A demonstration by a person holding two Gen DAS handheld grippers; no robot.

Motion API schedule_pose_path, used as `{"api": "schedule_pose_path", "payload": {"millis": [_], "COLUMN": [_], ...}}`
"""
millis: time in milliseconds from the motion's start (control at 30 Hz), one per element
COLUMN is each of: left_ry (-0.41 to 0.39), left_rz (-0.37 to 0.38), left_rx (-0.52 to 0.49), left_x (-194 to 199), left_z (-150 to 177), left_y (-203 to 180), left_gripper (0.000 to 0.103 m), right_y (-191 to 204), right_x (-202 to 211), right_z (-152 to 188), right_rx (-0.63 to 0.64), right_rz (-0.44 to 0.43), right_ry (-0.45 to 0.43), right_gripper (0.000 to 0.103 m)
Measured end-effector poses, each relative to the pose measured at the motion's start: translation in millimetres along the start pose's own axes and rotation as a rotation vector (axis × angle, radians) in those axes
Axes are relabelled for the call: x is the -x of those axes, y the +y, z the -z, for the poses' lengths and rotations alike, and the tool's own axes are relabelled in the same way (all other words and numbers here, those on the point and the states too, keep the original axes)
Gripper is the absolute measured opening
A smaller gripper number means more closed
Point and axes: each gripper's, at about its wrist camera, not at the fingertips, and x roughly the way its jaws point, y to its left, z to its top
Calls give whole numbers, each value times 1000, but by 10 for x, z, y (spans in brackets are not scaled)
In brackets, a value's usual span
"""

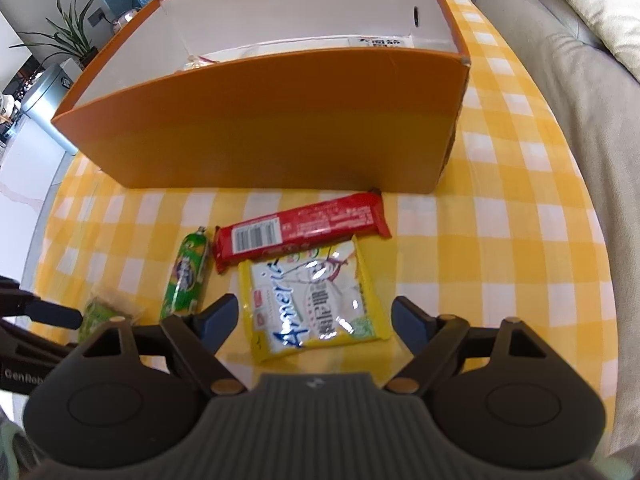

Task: Organize snacks
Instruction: 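Grasp the yellow America pack with right tool while left tool grasps the green raisin bag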

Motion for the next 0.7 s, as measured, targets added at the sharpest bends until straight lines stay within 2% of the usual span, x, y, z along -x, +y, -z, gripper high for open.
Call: {"api": "schedule_pose_path", "payload": {"millis": [67, 167, 300, 400, 700], "left_ry": [4, 11, 43, 37, -10], "left_rz": [-13, -53, -50, -46, -37], "left_rx": [-4, -1, -8, -6, -2], "left_x": [-38, -104, -216, -200, -142], "left_z": [-2, -6, 8, -8, -23], "left_y": [-14, 9, 24, 59, 47], "left_gripper": [83, 86, 87, 88, 76], "right_y": [5, 34, 64, 86, 240], "right_x": [-40, -107, -205, -284, -387], "right_z": [-25, -46, -57, -60, -23], "right_rx": [13, 38, 60, 69, 151], "right_rz": [8, 24, 23, 28, 92], "right_ry": [-4, -6, 11, 34, 46], "right_gripper": [81, 92, 96, 98, 99]}}
